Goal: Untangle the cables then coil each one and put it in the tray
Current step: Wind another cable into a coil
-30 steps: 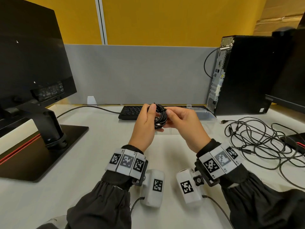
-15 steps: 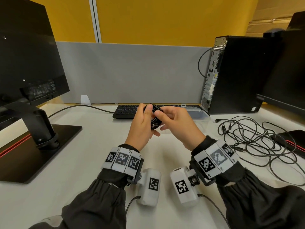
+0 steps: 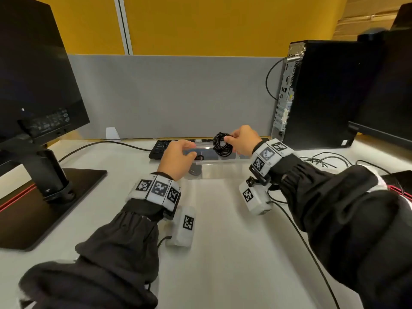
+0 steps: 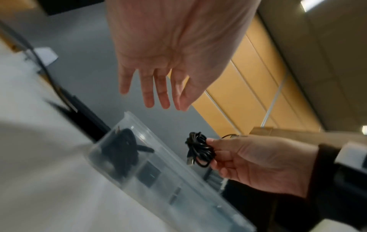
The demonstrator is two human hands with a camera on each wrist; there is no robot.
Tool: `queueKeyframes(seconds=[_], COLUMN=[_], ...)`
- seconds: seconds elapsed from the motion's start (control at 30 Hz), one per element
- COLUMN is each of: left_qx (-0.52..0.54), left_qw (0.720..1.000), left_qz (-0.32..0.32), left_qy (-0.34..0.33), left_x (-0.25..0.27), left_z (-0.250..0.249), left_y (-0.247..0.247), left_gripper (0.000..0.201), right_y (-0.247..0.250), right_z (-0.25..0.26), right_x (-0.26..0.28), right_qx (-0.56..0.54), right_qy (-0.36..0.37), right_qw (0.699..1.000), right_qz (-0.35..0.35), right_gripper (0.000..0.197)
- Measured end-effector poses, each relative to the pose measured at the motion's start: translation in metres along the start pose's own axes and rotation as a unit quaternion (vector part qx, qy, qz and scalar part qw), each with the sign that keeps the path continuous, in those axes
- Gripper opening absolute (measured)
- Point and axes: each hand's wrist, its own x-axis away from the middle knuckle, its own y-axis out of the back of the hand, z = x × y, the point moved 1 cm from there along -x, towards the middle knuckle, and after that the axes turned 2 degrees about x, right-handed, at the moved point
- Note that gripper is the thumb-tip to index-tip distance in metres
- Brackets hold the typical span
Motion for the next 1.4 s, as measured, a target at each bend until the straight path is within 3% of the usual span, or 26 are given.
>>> queueKeyframes(seconds=[0.1,0.23,0.3,0.4,0.6,0.83,0.9,1.0,1.07,1.17,1.4], left_qx=[-0.104,-0.153,-0.169,-0.179,-0.175,-0.185,-0.252,-0.372,-0.425,-0.476,-0.494], left_qw=[0.993,0.983,0.98,0.979,0.98,0.977,0.955,0.901,0.869,0.832,0.808], left_qz=[0.05,0.103,0.101,0.094,0.092,0.107,0.155,0.22,0.249,0.281,0.318], left_qy=[0.003,0.013,0.009,0.002,0.01,0.002,-0.005,-0.032,-0.045,-0.055,-0.034], left_x=[-0.016,-0.023,-0.026,-0.029,-0.034,-0.035,-0.038,-0.041,-0.042,-0.041,-0.047], left_z=[0.003,0.011,0.012,0.01,0.011,0.014,0.013,0.013,0.011,0.005,-0.002], left_y=[0.001,-0.004,-0.005,-0.006,-0.007,-0.007,-0.012,-0.02,-0.022,-0.023,-0.034], left_gripper=[0.031,0.021,0.018,0.016,0.016,0.02,0.035,0.054,0.056,0.055,0.05], right_y=[-0.022,-0.041,-0.044,-0.045,-0.052,-0.057,-0.061,-0.06,-0.057,-0.063,-0.082], right_z=[0.003,0.01,0.015,0.02,0.018,0.021,0.02,0.017,0.014,0.01,0.004], right_x=[-0.014,-0.029,-0.032,-0.038,-0.057,-0.072,-0.076,-0.076,-0.075,-0.079,-0.103], right_qx=[0.059,0.13,0.179,0.242,0.31,0.412,0.429,0.455,0.462,0.466,0.504], right_qy=[-0.023,-0.022,0.001,0.038,0.062,0.1,0.103,0.115,0.12,0.084,0.045], right_qw=[0.998,0.99,0.982,0.967,0.944,0.898,0.889,0.875,0.873,0.869,0.847], right_qz=[0.021,0.049,0.066,0.077,0.091,0.122,0.125,0.114,0.103,0.141,0.164], right_gripper=[0.03,0.032,0.021,0.019,0.027,0.036,0.035,0.028,0.027,0.026,0.017])
